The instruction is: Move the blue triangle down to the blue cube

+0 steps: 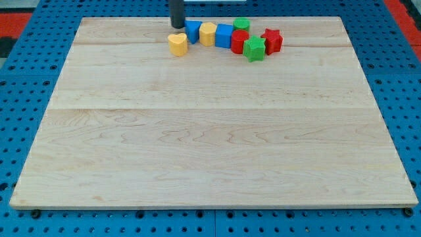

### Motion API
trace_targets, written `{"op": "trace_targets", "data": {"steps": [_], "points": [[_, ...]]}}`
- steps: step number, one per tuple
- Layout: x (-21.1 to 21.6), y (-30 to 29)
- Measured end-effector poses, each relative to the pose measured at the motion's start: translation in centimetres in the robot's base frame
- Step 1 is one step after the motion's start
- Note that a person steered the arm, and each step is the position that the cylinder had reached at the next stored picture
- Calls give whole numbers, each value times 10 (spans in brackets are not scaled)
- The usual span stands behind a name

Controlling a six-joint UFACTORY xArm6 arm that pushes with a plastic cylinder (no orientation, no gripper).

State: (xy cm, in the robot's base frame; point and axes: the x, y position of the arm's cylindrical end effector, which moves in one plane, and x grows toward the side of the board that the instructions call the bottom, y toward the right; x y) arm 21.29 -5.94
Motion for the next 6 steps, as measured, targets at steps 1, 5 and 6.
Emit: {"op": "trace_targets", "data": {"steps": [1, 5, 6], "points": [[44, 0], [77, 39], [77, 63]]}}
